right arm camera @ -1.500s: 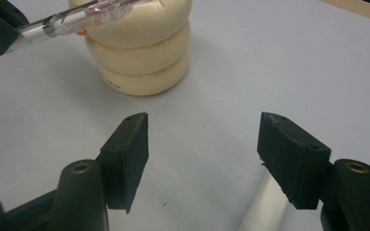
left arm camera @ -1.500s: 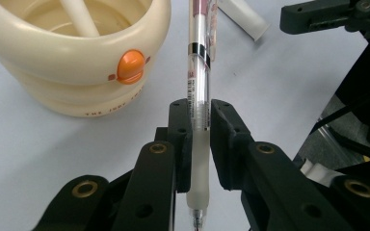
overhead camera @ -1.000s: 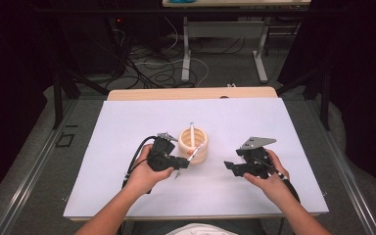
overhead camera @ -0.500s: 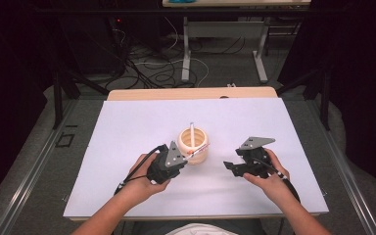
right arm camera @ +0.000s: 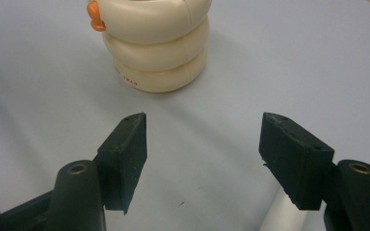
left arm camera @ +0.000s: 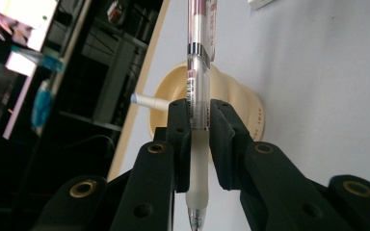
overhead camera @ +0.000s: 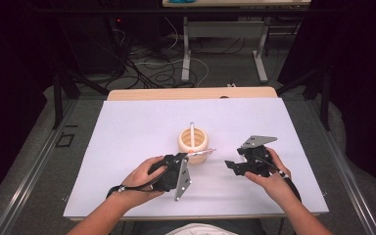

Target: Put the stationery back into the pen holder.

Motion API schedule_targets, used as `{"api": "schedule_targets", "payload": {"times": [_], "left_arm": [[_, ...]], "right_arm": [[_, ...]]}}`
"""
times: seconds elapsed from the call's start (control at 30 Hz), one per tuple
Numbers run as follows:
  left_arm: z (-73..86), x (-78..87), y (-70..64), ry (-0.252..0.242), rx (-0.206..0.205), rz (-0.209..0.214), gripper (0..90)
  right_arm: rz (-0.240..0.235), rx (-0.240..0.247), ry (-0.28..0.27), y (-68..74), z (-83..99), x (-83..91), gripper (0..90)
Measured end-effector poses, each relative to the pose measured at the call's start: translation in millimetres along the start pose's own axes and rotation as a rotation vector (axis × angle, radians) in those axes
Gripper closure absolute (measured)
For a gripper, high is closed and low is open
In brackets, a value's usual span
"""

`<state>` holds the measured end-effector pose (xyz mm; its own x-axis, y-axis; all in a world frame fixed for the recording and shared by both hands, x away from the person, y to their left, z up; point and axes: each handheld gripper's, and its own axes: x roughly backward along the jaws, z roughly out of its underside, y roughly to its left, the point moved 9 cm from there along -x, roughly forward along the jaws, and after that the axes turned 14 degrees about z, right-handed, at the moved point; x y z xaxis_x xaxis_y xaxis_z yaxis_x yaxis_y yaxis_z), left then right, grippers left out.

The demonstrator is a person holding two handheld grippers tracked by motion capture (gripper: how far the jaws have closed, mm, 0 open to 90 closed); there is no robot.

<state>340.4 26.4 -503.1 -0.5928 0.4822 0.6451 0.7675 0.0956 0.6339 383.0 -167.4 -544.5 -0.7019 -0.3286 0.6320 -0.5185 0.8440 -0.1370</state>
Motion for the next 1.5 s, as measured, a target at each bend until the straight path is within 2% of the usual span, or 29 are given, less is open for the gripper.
{"api": "schedule_targets", "payload": {"times": [0.1,0.13,0.27,0.4,0.43,0.47,0.6,0.7,0.8,0.87,0.97,1.07,1.13,1.17,1.2,1.3,1.4,1.43,1.47,1.5], "left_arm": [[-2.1,-0.8,-1.9,0.008,-0.08,-0.026,79.8],[-1.7,-0.2,-1.6,0.029,-0.122,-0.037,79.8],[-0.1,-3.4,-4.8,0.087,-0.244,-0.06,79.8],[-1.2,-7.3,-9.0,0.129,-0.364,-0.077,79.8],[-0.8,-8.1,-10.8,0.133,-0.369,-0.084,79.8],[-1.9,-8.8,-11.3,0.139,-0.399,-0.088,79.8],[-2.0,-12.5,-17.0,0.156,-0.444,-0.099,79.8],[-2.3,-15.0,-20.8,0.191,-0.511,-0.097,79.8],[-3.8,-19.0,-25.5,0.196,-0.554,-0.092,79.8],[-4.6,-20.2,-27.9,0.197,-0.563,-0.09,79.8],[-6.2,-20.8,-28.0,0.207,-0.595,-0.092,79.8],[-4.8,-23.1,-30.2,0.219,-0.611,-0.085,79.8],[-7.8,-24.8,-30.3,0.211,-0.646,-0.088,79.8],[-10.7,-23.7,-28.0,0.244,-0.71,-0.09,79.8],[-7.0,-26.6,-31.4,0.229,-0.665,-0.076,79.8],[-6.2,-29.9,-33.8,0.239,-0.68,-0.07,79.8],[-2.8,-33.4,-38.7,0.251,-0.67,-0.043,79.8],[-5.2,-33.1,-38.2,0.247,-0.688,-0.06,79.8],[-4.4,-34.1,-40.4,0.246,-0.679,-0.05,79.8],[-6.3,-33.9,-40.1,0.247,-0.698,-0.06,79.8]], "right_arm": [[-0.005,-0.003,0.003,0.5,-0.6,0.9,33.8],[-0.005,0.004,0.002,0.2,-1.0,1.1,33.8],[-0.014,0.0,0.004,1.0,-1.8,1.0,34.0],[-0.022,0.017,0.018,2.4,-1.8,2.6,35.6],[-0.027,0.022,0.03,3.1,-1.4,3.8,35.9],[-0.03,0.027,0.02,3.7,-2.5,3.5,36.2],[-0.046,0.053,0.029,7.6,-3.4,6.2,39.2],[-0.071,0.074,0.049,12.9,-2.7,8.3,42.2],[-0.094,0.102,0.061,19.6,-2.9,9.2,44.9],[-0.108,0.117,0.065,25.0,-4.0,10.0,46.6],[-0.128,0.171,0.073,31.5,-6.3,11.9,49.9],[-0.151,0.203,0.079,38.1,-8.6,13.7,52.7],[-0.17,0.204,0.084,41.8,-10.2,14.2,54.2],[-0.187,0.204,0.086,43.9,-11.0,14.8,54.9],[-0.198,0.203,0.097,45.4,-11.1,16.0,55.7],[-0.212,0.213,0.1,49.7,-13.3,16.5,58.5],[-0.24,0.22,0.119,55.8,-14.5,17.7,61.1],[-0.243,0.224,0.122,57.9,-15.3,17.4,61.6],[-0.246,0.236,0.127,59.8,-15.8,16.9,62.0],[-0.25,0.246,0.122,62.4,-17.0,15.2,62.5]]}}
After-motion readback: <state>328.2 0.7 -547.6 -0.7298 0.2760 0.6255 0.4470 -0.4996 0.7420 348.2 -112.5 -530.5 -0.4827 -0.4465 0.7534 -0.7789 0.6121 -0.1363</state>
